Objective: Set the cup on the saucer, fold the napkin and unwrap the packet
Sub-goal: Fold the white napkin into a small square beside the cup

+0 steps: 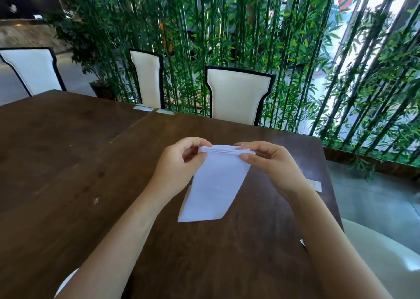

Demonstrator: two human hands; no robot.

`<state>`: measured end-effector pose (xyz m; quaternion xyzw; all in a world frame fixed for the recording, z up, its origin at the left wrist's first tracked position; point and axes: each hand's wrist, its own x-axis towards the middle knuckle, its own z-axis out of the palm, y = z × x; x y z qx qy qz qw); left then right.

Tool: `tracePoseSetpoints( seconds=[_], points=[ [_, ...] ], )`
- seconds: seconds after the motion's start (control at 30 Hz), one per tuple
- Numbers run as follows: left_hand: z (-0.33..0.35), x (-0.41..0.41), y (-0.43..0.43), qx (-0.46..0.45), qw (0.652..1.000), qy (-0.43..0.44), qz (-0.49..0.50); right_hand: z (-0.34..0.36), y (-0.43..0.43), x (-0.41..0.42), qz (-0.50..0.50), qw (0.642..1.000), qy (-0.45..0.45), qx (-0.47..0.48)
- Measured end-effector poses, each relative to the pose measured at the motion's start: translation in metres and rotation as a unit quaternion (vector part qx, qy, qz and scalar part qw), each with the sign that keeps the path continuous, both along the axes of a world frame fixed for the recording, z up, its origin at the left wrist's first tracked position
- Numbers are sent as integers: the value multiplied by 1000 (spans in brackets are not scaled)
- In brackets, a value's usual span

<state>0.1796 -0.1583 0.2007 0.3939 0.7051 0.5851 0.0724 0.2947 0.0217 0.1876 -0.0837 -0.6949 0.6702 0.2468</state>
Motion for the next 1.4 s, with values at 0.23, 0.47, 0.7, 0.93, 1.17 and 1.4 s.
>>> tracePoseSetpoints(
  seconds=[0.23, 0.47, 0.7, 0.93, 1.17, 1.4],
  points=[
    [-18, -2, -13, 77, 972, -183, -129, -5, -11, -1, -1, 999, 8, -53],
    [-28, 3, -7, 120, 946, -294, -70, -7, -11, 4, 37, 996, -8, -76],
    [-26, 19, 1, 88, 981, -171, 24, -14, -10, 10, 14, 997, 6, -77],
    [-19, 23, 1, 87, 983, -157, 31, -13, -12, 8, -6, 999, 12, -39],
    [-19, 27, 1, 107, 984, -142, 0, -13, -18, 4, -84, 996, 14, -41],
    [-22, 23, 3, 99, 994, 0, 40, -8, -16, 5, -68, 997, -27, -5]
  ],
)
